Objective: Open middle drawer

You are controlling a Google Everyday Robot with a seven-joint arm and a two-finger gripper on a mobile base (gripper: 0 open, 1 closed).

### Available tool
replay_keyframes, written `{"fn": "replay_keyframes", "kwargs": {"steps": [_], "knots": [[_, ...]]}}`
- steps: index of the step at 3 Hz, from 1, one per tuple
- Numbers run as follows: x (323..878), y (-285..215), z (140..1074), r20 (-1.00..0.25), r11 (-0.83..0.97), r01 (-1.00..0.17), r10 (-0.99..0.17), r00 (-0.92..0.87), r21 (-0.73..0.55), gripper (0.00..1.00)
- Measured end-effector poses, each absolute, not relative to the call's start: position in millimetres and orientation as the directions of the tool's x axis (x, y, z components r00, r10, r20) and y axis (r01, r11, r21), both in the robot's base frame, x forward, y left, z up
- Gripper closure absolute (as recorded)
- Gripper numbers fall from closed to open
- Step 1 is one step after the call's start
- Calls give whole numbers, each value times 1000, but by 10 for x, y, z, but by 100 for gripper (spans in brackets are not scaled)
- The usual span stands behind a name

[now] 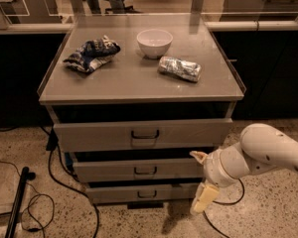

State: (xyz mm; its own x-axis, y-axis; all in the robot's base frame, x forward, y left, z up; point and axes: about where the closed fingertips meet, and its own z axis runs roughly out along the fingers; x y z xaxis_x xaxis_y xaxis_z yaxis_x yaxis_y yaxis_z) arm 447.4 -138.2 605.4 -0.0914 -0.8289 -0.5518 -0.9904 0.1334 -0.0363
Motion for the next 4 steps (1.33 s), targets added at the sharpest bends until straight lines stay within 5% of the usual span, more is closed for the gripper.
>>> {"fn": "replay_keyframes", "kwargs": {"steps": [2,4], "knots": [[4586,-1217,5440,-678,69,-998,-733,-47,-6,0],[4666,-1195,5338,-667,75,-997,-743,-42,-21,0]]}}
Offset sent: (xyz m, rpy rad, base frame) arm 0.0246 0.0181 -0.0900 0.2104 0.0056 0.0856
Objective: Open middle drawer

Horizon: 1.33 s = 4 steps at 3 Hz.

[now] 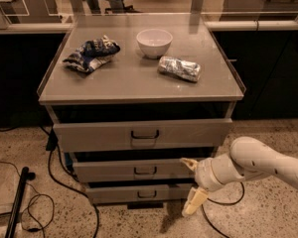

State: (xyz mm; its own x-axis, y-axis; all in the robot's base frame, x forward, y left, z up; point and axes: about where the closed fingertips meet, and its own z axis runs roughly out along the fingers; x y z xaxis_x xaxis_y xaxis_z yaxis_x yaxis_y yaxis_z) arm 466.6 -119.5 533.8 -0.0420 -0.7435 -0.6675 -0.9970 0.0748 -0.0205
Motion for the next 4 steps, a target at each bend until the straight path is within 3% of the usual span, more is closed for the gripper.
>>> {"fn": "replay_keyframes", "kwargs": {"steps": [2,4], "knots": [[4975,-1267,4977,-635,129,-990,-770,-61,-61,0],[5342,-1346,4503,-719,214,-973,-689,-90,-83,0]]}}
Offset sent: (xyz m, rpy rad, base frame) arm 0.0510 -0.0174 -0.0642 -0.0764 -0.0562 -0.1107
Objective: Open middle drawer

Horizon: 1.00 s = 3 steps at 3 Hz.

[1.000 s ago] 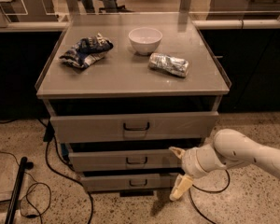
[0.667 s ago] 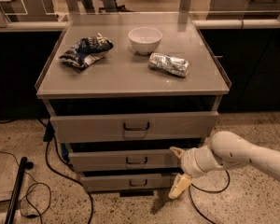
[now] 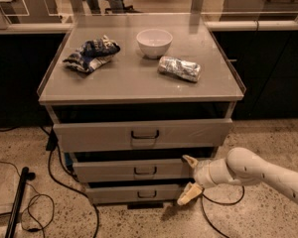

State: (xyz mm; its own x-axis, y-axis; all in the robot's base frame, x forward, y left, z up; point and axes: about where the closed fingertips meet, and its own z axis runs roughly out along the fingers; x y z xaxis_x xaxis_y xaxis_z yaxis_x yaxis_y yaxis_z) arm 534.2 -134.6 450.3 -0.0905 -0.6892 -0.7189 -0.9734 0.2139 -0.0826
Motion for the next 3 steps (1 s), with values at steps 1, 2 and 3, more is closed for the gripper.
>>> {"fn": "replay_keyframes", "kwargs": {"steps": [1,2,3], "knots": [[5673,-1180,4388,-752,212,-970,-656,-54,-115,0],[5669,-1185,4366,-750,212,-971,-659,-58,-111,0],[5618,-1240,4242,-732,213,-973,-677,-84,-86,0]]}}
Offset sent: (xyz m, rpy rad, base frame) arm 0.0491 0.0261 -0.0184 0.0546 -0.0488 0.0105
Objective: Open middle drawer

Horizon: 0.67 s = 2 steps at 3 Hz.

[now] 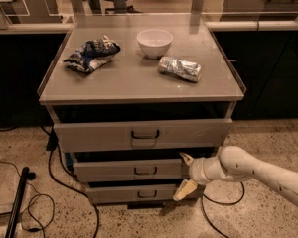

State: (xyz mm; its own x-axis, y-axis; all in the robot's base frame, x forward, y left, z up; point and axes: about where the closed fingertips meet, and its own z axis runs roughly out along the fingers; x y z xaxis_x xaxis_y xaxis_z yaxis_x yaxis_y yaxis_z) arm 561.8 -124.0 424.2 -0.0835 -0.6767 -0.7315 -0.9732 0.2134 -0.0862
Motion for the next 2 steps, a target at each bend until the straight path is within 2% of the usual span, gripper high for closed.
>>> {"fn": "replay_keyframes", "kwargs": {"steps": [1,2], "knots": [[5616,-1243,4236,-731,214,-973,-677,-85,-85,18],[5616,-1243,4236,-731,213,-973,-677,-85,-85,42]]}}
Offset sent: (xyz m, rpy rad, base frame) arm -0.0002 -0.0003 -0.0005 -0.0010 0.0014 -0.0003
